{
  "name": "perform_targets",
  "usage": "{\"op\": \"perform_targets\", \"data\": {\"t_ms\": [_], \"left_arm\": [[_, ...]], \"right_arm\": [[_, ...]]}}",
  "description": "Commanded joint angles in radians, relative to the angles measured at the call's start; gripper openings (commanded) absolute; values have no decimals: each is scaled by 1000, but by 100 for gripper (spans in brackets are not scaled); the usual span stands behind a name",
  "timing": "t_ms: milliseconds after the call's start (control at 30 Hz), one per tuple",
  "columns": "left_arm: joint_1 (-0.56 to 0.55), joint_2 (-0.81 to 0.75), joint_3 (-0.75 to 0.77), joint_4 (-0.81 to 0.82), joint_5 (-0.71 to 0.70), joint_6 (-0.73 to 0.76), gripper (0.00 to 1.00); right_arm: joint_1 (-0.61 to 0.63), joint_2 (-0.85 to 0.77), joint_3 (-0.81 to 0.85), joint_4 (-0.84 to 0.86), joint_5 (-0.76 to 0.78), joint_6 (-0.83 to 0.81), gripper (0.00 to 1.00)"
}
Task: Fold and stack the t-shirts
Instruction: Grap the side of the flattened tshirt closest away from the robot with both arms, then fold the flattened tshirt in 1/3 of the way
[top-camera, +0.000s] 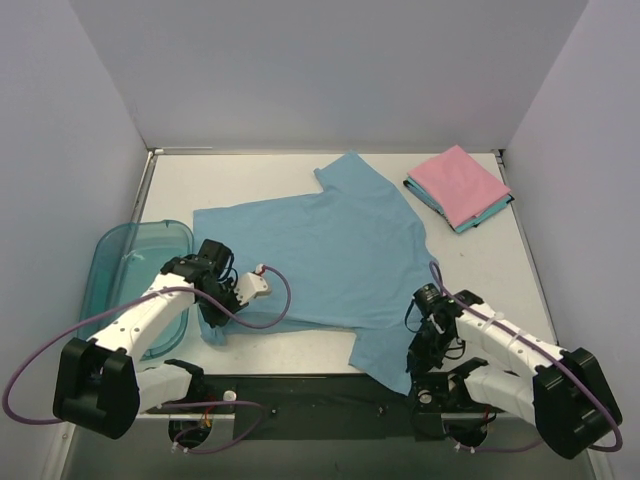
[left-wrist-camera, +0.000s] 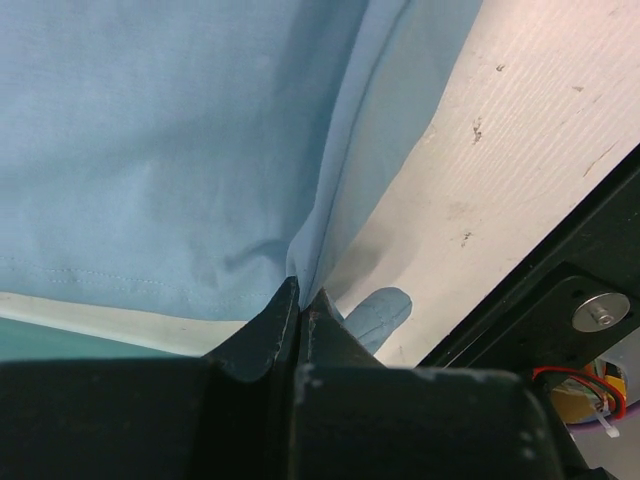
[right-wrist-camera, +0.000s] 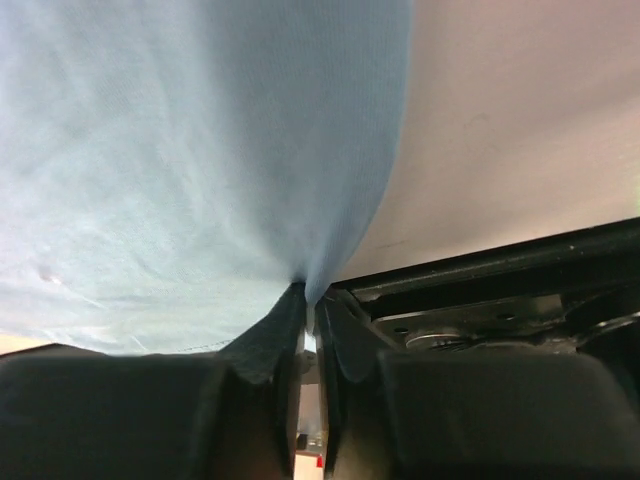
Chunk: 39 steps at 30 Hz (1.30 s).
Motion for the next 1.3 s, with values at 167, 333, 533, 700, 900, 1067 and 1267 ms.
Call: {"op": "perform_targets", "data": {"t_ms": [167, 333, 533, 700, 900, 1067, 1267], "left_arm": [[-3, 8, 104, 12, -30, -22, 0], [0, 78, 203, 63, -76, -34, 0], [22, 215, 271, 119, -175, -30, 0], [78, 269, 291, 125, -182, -36, 0], [86, 315, 302, 142, -169, -51, 0], [118, 350, 314, 161, -182, -45, 0], [120, 411, 352, 179, -209, -36, 0]], "right_arm": [[-168, -210, 76, -28, 59, -74, 0], [-318, -132, 262, -56, 27, -269, 0], [-386, 161, 548, 49, -4, -488, 0], [-413, 404, 765, 64, -39, -623, 0], [-410, 600, 923, 84, -114, -712, 0], [-387, 718, 1039, 63, -155, -789, 0], [-375, 813, 1144, 13, -67, -864, 0]]}}
